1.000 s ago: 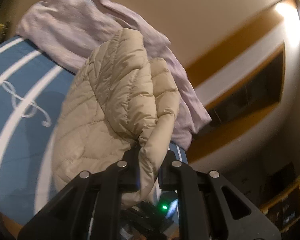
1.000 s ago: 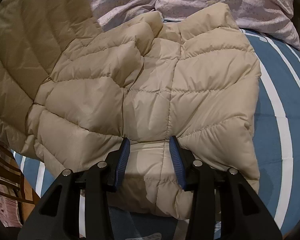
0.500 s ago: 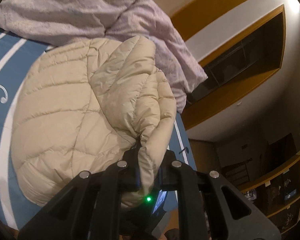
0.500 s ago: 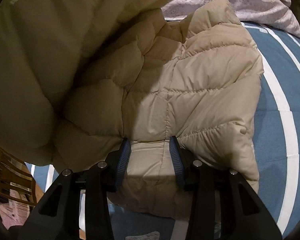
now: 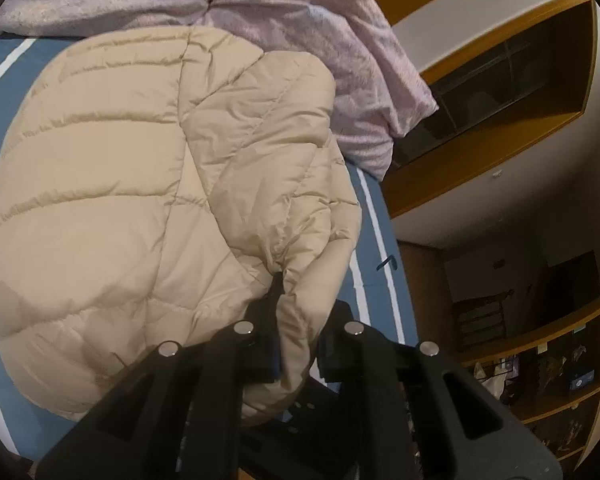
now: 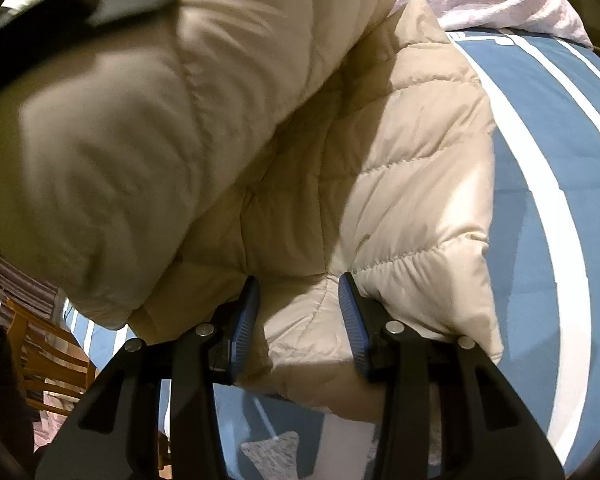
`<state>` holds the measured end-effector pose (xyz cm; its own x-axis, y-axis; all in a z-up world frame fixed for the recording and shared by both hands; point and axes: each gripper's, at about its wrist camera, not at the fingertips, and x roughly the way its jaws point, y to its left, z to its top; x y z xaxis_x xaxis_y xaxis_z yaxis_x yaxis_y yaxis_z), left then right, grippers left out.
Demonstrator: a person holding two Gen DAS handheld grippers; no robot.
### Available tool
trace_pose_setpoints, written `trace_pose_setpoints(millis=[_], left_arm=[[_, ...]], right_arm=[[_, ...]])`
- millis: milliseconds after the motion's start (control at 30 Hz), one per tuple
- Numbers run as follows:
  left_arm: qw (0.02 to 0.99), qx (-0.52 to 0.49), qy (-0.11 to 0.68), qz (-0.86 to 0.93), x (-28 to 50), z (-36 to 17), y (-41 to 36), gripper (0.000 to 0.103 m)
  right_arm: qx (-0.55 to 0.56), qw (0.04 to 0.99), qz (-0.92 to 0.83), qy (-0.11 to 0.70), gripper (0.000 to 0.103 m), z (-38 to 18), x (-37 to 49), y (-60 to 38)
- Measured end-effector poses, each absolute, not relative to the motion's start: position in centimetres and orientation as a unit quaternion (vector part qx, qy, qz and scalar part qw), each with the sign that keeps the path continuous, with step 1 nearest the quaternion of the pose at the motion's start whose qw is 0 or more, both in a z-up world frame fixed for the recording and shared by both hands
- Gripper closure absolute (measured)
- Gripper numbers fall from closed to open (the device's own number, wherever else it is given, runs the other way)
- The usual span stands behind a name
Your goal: Fold large clothes
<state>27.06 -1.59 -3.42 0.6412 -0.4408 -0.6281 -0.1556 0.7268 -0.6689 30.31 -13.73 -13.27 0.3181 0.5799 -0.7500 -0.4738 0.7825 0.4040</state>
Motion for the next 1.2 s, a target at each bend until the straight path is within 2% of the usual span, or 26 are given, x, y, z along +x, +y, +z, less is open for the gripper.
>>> trace_pose_setpoints(millis=[467, 500, 633, 767, 933, 1133, 1200], left_arm=[[0.819, -0.321, 0.470, -0.075, 29.1, -6.4, -5.0, 0.089], [0.820, -0.316, 0.471, -0.075, 29.1, -6.4, -5.2, 0.088], [0.831, -0.303, 0.455, -0.100, 28.2, -4.5, -5.9, 0.065], [0.852, -0.282, 0.423, -0.120, 26.3, -1.4, -5.4, 0.049], [0.878, -0.255, 0.394, -0.087, 25.0, 1.1, -2.7, 0.047], [0.894, -0.216, 0.392, 0.024, 24.8, 0.6, 2.8, 0.047], [0.893, -0.208, 0.395, 0.055, 25.1, 0.0, 4.4, 0.047]], right_arm=[[0.072, 0.815, 0.310, 0.483, 0.060, -12.8, 28.9, -18.1], [0.070, 0.816, 0.308, 0.483, 0.060, -12.7, 28.7, -18.3], [0.062, 0.823, 0.296, 0.482, 0.060, -12.2, 28.4, -19.4], [0.051, 0.833, 0.274, 0.478, 0.060, -11.5, 28.2, -20.7], [0.043, 0.850, 0.231, 0.471, 0.055, -10.6, 30.4, -22.8], [0.066, 0.866, 0.200, 0.453, 0.054, -8.7, 32.0, -24.7], [0.071, 0.869, 0.199, 0.447, 0.047, -8.0, 32.5, -24.9]])
